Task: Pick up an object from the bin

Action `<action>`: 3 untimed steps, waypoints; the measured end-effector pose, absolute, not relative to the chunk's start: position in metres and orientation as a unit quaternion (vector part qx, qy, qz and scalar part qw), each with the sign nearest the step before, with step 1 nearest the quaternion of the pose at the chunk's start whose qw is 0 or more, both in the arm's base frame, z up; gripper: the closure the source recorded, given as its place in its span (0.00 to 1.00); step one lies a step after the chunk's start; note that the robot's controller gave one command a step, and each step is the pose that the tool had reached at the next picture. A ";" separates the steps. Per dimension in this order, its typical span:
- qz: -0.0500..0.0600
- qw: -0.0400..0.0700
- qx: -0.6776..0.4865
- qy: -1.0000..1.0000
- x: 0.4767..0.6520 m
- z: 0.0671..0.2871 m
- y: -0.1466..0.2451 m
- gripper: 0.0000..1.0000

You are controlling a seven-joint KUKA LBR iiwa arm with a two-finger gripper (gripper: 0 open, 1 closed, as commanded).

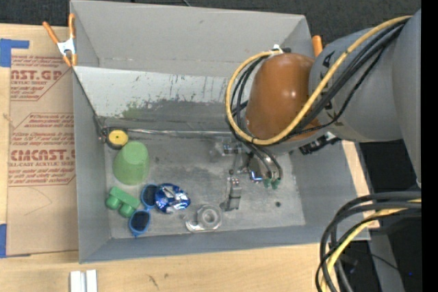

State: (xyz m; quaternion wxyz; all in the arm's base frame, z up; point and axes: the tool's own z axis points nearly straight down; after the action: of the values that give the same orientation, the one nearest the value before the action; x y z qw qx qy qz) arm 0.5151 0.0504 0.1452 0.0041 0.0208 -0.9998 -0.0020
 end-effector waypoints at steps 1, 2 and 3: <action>0.001 -0.002 -0.060 -0.998 0.528 0.174 -0.021 0.00; -0.001 0.002 -0.042 -0.999 0.493 0.150 0.038 0.00; 0.000 0.002 -0.021 -1.000 0.479 0.117 0.043 0.00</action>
Offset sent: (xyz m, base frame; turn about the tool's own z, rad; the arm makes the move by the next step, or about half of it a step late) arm 0.0117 -0.0707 0.0282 0.1591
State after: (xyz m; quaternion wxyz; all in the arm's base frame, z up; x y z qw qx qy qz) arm 0.4790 0.0428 0.1168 0.0022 -0.0208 -0.9998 0.0002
